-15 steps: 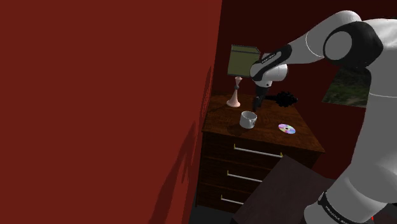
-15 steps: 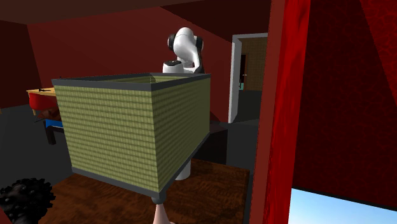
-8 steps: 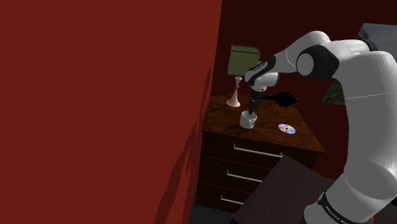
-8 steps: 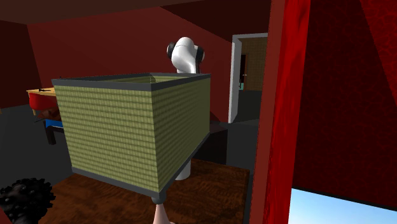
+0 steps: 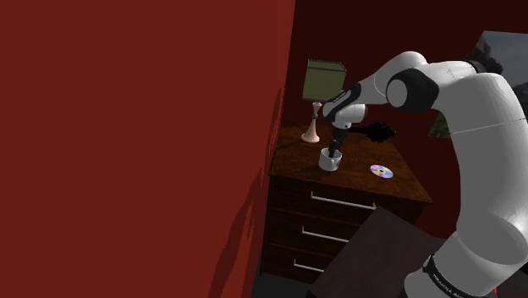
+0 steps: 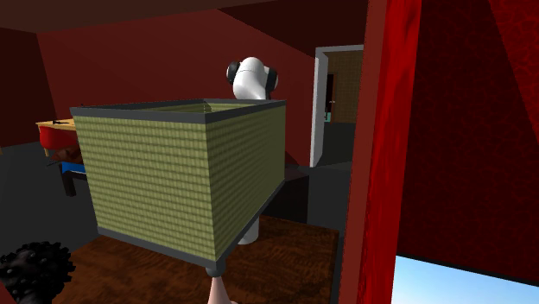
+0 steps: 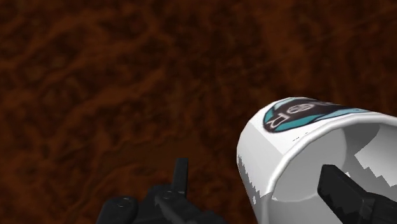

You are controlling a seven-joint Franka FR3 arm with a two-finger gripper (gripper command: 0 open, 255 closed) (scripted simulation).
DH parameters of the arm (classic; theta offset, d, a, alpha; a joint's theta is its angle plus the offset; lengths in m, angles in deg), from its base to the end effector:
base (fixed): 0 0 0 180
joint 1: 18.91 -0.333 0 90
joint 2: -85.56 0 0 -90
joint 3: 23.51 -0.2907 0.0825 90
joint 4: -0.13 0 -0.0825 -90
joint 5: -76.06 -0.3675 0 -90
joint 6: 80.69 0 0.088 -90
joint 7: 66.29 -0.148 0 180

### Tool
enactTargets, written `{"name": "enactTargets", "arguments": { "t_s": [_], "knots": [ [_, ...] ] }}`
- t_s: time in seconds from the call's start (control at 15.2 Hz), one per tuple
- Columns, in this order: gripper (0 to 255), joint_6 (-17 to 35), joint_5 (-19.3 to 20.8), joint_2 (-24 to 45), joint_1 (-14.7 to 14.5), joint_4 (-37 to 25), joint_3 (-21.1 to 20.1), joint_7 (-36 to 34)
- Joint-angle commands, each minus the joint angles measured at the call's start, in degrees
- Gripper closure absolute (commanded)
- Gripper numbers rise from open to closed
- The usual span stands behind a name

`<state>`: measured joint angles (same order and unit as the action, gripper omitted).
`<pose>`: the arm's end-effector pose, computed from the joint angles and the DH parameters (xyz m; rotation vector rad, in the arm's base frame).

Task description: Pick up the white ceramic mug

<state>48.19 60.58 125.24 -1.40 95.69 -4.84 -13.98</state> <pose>0.5353 -0.3582 0.1632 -3.0877 -0.2586 0.0770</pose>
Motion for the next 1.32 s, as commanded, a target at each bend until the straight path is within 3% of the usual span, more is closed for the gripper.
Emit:
{"name": "enactTargets", "arguments": {
  "t_s": [0.0,0.07,0.66,1.25],
  "knots": [
    [0,0.3,-0.1,0.1,0.0,0.1,-0.1,0.0],
    [255,0.3,-0.1,0.1,0.0,0.1,-0.1,0.0],
    [255,0.3,-0.1,0.1,0.0,0.1,-0.1,0.0],
    [255,-4.3,1.5,-4.3,-0.8,-0.2,1.1,-0.9]
  ]
}}
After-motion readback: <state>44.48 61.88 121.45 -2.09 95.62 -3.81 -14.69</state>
